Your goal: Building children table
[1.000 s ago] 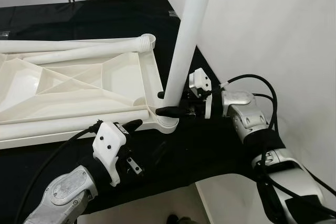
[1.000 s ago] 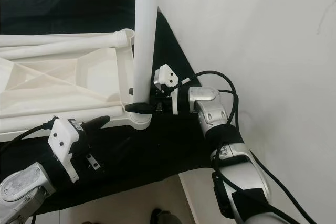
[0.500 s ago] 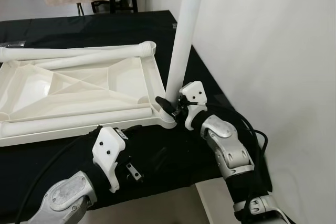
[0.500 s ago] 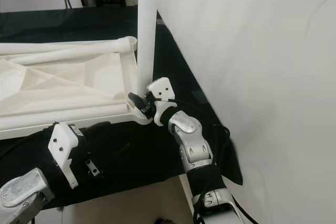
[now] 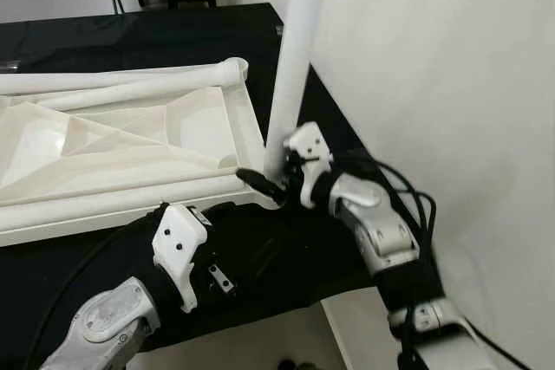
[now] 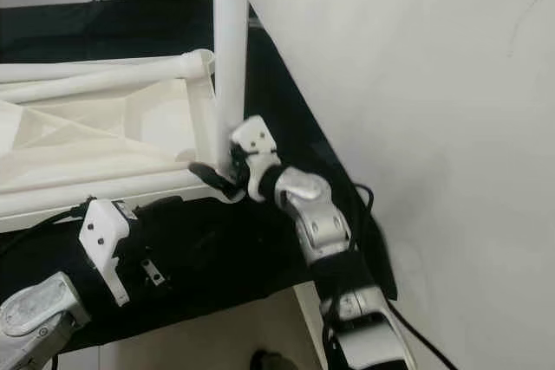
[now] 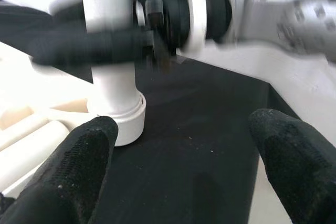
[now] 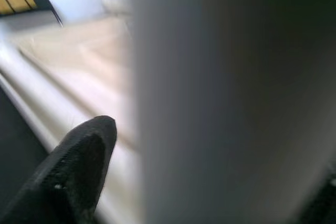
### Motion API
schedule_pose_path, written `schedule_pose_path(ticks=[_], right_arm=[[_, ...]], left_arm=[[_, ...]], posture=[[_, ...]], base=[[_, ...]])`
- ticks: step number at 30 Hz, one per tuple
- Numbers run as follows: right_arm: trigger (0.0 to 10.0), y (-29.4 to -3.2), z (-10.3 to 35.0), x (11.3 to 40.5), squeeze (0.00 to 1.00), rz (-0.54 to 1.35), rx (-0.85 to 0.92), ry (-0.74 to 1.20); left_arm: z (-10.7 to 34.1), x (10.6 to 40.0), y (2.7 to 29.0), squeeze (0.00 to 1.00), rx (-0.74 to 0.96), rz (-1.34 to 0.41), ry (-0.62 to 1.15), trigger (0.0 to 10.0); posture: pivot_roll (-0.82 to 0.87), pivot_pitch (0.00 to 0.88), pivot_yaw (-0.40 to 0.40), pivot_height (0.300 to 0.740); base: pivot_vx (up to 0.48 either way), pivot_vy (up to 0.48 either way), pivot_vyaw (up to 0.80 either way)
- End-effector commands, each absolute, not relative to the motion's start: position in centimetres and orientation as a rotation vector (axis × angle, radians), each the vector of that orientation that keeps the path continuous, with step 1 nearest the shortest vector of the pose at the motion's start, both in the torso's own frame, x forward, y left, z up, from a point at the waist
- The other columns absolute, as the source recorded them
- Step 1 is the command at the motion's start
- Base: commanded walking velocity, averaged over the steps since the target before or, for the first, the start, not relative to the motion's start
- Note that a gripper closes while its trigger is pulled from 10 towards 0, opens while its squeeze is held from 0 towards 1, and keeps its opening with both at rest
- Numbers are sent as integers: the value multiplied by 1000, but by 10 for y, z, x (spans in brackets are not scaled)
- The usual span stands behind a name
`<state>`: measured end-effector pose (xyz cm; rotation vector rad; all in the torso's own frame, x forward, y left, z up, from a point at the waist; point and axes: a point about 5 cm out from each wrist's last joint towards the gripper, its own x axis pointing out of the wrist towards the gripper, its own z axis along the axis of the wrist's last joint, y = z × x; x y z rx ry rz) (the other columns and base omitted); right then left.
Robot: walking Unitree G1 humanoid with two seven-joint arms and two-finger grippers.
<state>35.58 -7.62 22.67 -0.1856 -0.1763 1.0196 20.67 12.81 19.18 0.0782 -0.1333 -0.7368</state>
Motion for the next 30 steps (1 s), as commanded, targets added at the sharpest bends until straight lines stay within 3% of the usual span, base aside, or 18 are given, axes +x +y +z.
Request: schedule_pose_path(ticks=[1,5,14,15,24,30], right_arm=[[10000,-74,227,353,0,1134,-199,-187],[10000,-77,233,350,0,1381,-303,-146],[10000,-80,239,355,0,1503,-293,-112],[0,-80,240,356,0,1523,-286,-108],[0,-89,232,359,0,1556,-281,-74],[0,-104,208,363,0,1337,-303,-12]], left_arm=[[188,206,127,0,73,-737,-115,10000],[188,206,128,0,75,-732,-116,10000],[189,205,129,0,77,-729,-117,10000],[189,205,129,0,77,-728,-117,10000],[190,204,130,0,79,-725,-115,10000],[190,203,131,0,80,-718,-115,10000]], posture=[[94,209,-102,740],[103,210,-105,740],[118,215,-103,740],[120,216,-101,740],[126,216,-101,740],[113,215,-116,740]], base=[[0,0,0],[0,0,0],[0,0,0],[0,0,0],[0,0,0],[0,0,0]])
